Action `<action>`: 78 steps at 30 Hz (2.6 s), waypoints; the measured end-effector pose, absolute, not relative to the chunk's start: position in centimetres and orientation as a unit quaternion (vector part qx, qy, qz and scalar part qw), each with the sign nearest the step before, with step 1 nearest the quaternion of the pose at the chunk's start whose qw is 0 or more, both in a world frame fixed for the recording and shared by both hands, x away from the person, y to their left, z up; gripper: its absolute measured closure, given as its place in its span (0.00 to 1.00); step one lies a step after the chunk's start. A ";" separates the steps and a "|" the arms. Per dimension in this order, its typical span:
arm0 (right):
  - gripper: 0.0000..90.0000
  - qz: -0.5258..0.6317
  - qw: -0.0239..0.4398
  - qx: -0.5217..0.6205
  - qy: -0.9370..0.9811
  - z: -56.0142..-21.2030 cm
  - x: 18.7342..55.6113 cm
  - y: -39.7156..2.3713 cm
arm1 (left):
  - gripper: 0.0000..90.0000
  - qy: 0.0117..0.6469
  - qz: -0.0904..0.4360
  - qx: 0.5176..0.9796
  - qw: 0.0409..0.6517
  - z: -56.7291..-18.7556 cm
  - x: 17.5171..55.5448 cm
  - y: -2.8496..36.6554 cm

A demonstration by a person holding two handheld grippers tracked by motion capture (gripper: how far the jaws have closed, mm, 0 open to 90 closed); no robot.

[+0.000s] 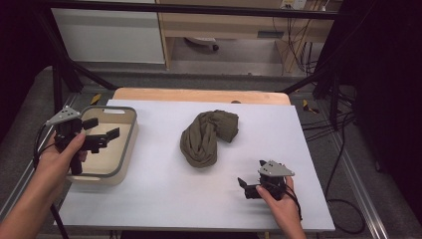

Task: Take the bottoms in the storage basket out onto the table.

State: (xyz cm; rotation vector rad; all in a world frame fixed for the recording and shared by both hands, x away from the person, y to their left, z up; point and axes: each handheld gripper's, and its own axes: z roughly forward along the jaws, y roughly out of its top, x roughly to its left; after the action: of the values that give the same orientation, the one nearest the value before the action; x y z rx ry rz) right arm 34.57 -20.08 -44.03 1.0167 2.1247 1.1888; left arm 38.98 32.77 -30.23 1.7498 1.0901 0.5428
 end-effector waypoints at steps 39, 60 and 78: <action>0.02 0.441 0.250 0.376 0.776 -43.9 34.5 -20.3 | 0.07 0.441 0.212 0.715 0.498 -32.7 35.7 31.9; 0.02 0.440 0.253 0.377 0.775 -43.8 34.4 -20.5 | 0.07 0.432 0.224 0.737 0.468 -35.9 34.4 30.9; 0.02 0.439 0.252 0.377 0.776 -43.8 34.4 -20.5 | 0.07 0.429 0.228 0.748 0.453 -37.7 34.1 31.0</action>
State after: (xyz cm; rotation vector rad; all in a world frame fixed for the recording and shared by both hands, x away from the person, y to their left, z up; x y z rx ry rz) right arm 34.40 -20.51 -43.84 1.0251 2.1101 1.1937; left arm 34.09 31.00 -37.66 1.8477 1.0586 0.5621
